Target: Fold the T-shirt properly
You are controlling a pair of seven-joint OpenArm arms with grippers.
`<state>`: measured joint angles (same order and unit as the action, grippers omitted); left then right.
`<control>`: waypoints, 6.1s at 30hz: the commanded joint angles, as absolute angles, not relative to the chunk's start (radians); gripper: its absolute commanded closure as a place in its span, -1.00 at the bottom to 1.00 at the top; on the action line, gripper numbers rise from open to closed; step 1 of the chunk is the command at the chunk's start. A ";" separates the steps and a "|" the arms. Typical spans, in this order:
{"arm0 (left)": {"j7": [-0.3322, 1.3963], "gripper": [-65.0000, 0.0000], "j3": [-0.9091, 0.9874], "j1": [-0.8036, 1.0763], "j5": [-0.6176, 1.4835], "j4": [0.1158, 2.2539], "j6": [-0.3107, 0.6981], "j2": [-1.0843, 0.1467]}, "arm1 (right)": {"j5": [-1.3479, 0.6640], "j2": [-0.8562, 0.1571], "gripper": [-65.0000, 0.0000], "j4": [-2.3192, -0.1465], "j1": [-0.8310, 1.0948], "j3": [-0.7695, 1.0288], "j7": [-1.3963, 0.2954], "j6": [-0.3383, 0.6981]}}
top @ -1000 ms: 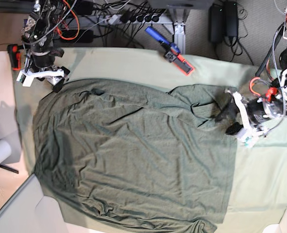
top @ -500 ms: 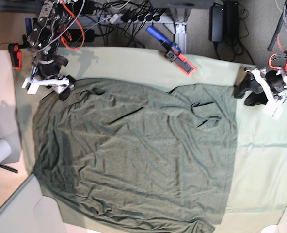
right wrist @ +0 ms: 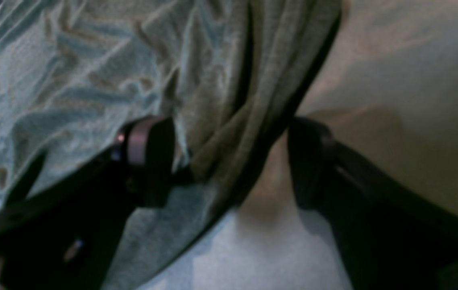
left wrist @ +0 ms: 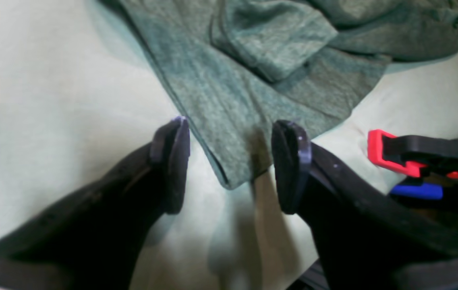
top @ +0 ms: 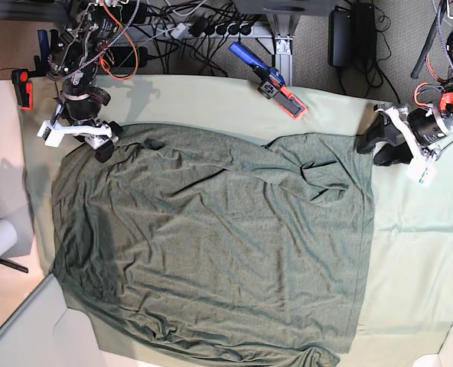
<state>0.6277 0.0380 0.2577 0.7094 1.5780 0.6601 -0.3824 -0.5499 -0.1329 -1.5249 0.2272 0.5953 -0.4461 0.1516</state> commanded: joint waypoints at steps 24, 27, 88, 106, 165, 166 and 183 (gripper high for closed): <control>0.580 1.00 -0.072 0.254 0.617 1.592 0.698 -0.391 | -0.562 -0.132 0.87 -1.536 0.208 0.595 -0.467 0.165; 0.580 1.00 -0.054 0.254 0.640 1.592 0.698 -0.391 | -0.561 -0.133 1.00 -1.536 0.208 0.595 -0.469 0.169; 0.602 1.00 -0.187 -0.294 0.821 1.327 0.698 -0.553 | -0.443 -0.272 1.00 -1.111 -0.403 0.654 -0.577 0.266; 0.603 1.00 -0.213 -0.346 0.803 1.257 0.698 -0.513 | -0.497 -0.272 -0.23 -1.456 -0.242 0.430 -0.751 0.420; 0.604 1.00 -0.213 -0.326 0.803 1.257 0.698 -0.513 | -0.080 -0.296 1.00 -1.152 -0.532 0.153 -0.399 0.419; 0.604 1.00 -0.213 -0.326 0.803 1.257 0.698 -0.513 | -0.091 -0.296 1.00 -1.150 -0.535 0.150 -0.400 0.419; 0.603 1.00 -0.213 -0.326 0.804 1.257 0.698 -0.513 | -0.232 -0.336 -0.26 -1.591 -0.132 0.149 -0.589 0.423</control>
